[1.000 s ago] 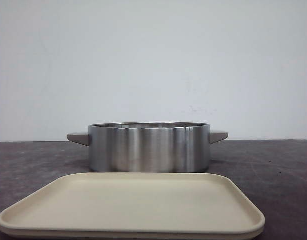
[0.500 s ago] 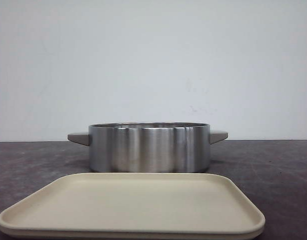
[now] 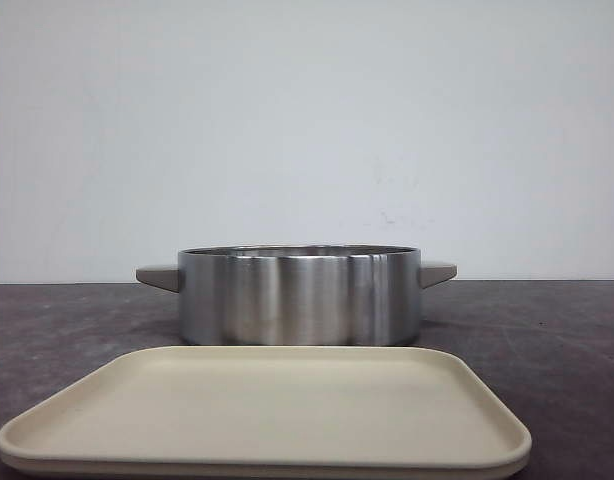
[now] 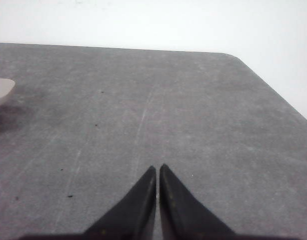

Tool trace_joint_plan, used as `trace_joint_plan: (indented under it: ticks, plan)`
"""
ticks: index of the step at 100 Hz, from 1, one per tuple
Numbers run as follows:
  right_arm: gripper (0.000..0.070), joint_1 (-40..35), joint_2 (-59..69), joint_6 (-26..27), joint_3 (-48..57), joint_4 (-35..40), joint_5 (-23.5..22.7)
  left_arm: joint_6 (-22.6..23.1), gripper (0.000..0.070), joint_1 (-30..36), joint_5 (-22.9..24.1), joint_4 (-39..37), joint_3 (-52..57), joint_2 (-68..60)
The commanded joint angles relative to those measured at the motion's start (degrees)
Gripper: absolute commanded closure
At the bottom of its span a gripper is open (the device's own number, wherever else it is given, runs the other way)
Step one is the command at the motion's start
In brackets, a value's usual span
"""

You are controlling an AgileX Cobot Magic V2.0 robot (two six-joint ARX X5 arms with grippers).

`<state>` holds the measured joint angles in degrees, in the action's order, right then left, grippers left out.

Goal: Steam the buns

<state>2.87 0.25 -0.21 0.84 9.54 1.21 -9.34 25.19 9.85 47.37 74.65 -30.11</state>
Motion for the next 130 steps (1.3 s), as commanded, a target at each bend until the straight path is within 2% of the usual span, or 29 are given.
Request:
trace_joint_plan:
  ticks: [1,15,22,32,57,78,96,115,130]
  plan:
    - [0.0694,0.0,0.0,-0.3,-0.2,-0.8,0.2,2.1,0.07,-2.1,-2.6,-8.9,-6.6,1.9]
    - [0.0694,0.0,0.0,-0.3,-0.2,-0.8,0.2,2.1,0.07,-9.2,-13.0,-24.1,-25.2,9.7]
    - [0.0694,0.0,0.0,-0.3,-0.2,-0.8,0.2,2.0,0.07,-12.1,-17.3,-28.4,-33.3,13.0]
    - [0.0694,0.0,0.0,-0.3,-0.2,-0.8,0.3,1.9,0.07,-15.7,-20.4,-31.3,-42.4,16.5]
    - [0.0694,0.0,0.0,-0.3,-0.2,-0.8,0.3,1.8,0.07,-23.6,-17.9,-37.1,-59.6,23.5]
    - [0.0694,0.0,0.0,-0.3,-0.2,-0.8,0.3,1.6,0.07,-28.7,-17.8,-38.6,-66.0,26.0]
    - [0.0694,0.0,0.0,-0.3,-0.2,-0.8,0.3,3.5,0.07,-29.3,-16.9,-39.9,-69.1,26.1]
    - [0.0694,0.0,0.0,-0.3,-0.2,-0.8,0.3,2.1,0.07,-29.4,-16.7,-43.3,-73.8,28.1]
    - [0.0694,0.0,0.0,-0.3,-0.2,-0.8,0.3,3.0,0.07,-29.4,-15.9,-40.6,-73.9,29.9]
